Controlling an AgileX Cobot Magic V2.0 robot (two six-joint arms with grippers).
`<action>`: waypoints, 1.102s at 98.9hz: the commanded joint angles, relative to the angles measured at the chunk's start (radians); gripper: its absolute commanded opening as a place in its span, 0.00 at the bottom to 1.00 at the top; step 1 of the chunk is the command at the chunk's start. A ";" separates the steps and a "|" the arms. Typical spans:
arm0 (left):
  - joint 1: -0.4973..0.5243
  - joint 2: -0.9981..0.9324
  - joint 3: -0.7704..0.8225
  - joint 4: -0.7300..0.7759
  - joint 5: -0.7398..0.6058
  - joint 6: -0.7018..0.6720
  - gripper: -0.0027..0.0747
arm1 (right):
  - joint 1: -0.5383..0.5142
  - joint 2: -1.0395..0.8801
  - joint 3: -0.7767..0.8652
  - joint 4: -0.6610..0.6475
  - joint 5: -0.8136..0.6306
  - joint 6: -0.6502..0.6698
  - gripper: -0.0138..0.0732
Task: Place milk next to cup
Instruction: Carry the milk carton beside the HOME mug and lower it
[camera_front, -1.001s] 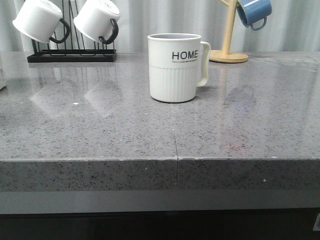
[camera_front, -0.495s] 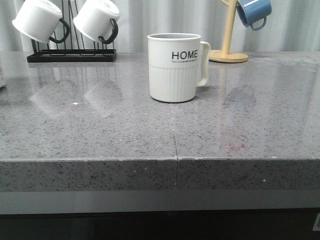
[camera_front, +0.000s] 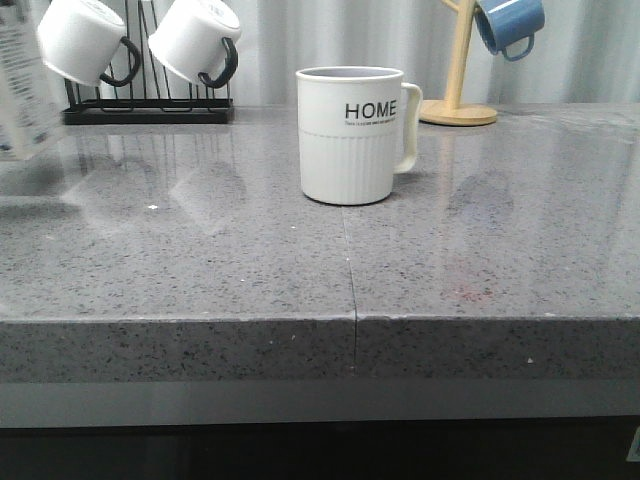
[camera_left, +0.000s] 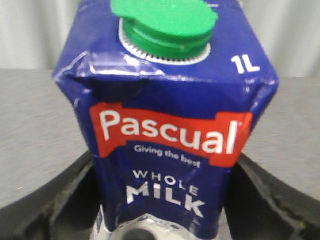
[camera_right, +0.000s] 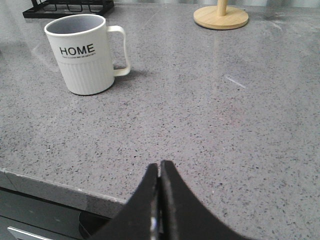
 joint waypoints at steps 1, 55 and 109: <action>-0.076 -0.026 -0.063 -0.003 -0.067 0.001 0.42 | -0.001 0.011 -0.028 -0.008 -0.084 0.000 0.09; -0.373 0.223 -0.221 -0.067 -0.125 0.001 0.42 | -0.001 0.011 -0.028 -0.008 -0.089 0.000 0.09; -0.401 0.244 -0.227 -0.063 -0.104 0.001 0.91 | -0.001 0.011 -0.028 -0.008 -0.091 0.000 0.09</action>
